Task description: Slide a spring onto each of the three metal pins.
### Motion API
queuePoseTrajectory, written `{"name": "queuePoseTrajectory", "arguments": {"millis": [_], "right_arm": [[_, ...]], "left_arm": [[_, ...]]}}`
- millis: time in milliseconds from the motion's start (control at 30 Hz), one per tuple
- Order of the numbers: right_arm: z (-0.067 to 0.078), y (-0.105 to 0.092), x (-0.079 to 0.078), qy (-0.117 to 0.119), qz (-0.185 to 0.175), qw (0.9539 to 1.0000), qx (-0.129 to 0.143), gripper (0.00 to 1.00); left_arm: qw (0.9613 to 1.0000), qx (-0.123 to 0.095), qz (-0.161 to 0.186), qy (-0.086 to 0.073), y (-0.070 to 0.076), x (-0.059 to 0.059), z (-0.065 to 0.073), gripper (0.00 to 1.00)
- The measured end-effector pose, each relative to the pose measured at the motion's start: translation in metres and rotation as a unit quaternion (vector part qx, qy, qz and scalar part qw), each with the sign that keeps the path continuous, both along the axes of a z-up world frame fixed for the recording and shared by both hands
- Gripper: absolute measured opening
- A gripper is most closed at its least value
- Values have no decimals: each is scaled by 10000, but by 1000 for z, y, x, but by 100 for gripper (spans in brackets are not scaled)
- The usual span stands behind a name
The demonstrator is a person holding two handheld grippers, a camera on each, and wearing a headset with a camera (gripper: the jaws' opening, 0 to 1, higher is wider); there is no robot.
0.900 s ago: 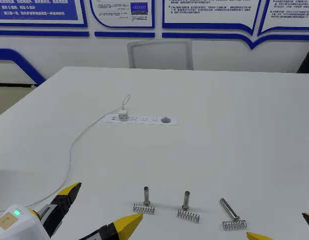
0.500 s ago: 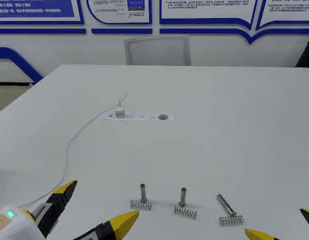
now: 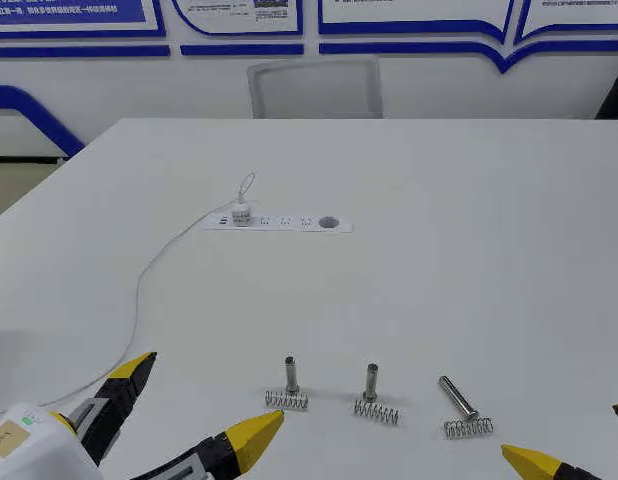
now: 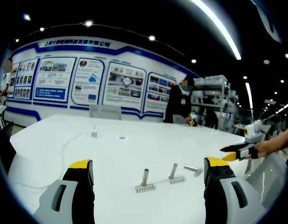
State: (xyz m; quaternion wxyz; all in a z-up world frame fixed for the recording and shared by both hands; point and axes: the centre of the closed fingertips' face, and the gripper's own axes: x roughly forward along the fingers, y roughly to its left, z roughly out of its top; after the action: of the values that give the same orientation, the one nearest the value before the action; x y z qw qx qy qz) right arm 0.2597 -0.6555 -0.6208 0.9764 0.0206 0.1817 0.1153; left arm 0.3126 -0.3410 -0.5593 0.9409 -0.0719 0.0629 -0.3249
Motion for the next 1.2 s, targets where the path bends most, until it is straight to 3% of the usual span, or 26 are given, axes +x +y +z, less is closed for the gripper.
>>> {"name": "queuePoseTrajectory", "arguments": {"millis": [300,467,933,1033,1067,1200], "right_arm": [[2,-4,0,-22,-117,9999,110,84],[-1,-5,1,31,-100,9999,115,83],[-4,1,-1,129,4,9999,81,81],[0,2,-2,92,25,10000,24,79],[5,1,0,-59,60,9999,-107,78],[6,-1,0,-20,1,10000,-29,75]], "left_arm": [[9999,-108,-33,62,-1,-1,1,100],[10000,-64,-55,37,-2,-1,1,100],[9998,9,-84,153,-1,-2,-6,100],[9998,3,-105,159,-2,-2,-6,100],[9998,10,-111,149,-2,-3,-5,100],[9999,7,-104,96,-2,-3,-3,100]]}}
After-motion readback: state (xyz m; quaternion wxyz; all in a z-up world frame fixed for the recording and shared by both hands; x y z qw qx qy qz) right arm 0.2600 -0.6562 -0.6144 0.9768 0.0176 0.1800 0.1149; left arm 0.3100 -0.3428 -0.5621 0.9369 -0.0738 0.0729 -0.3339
